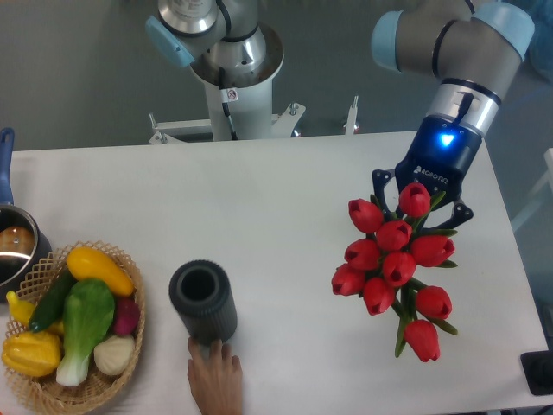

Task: Insert the flowers into the vase
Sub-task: 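Hold the red tulip bunch by the stems and lift it slightly, then carry the tulip bunch over the dark grey vase opening, then lower the tulip stems down into the dark grey vase, then push the tulip stems deeper into the vase, adjusting the bunch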

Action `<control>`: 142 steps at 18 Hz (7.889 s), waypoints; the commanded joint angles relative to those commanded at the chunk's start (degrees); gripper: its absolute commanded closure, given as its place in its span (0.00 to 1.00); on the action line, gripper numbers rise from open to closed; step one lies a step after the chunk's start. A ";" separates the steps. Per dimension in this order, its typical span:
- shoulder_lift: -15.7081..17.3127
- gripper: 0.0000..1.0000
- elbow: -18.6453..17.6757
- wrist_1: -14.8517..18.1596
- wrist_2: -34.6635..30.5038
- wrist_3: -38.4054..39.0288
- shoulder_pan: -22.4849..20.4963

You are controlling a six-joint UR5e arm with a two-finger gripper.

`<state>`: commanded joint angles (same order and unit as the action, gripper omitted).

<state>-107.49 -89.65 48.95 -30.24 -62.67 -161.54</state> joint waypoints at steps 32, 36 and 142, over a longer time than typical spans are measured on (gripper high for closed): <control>2.55 0.83 -12.73 -0.44 28.30 -10.01 9.93; 2.72 0.82 -15.64 -0.44 32.51 -13.61 9.76; -3.78 0.77 -27.33 -0.61 30.59 -33.49 7.47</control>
<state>-111.27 -116.98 48.34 0.35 -96.15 -154.07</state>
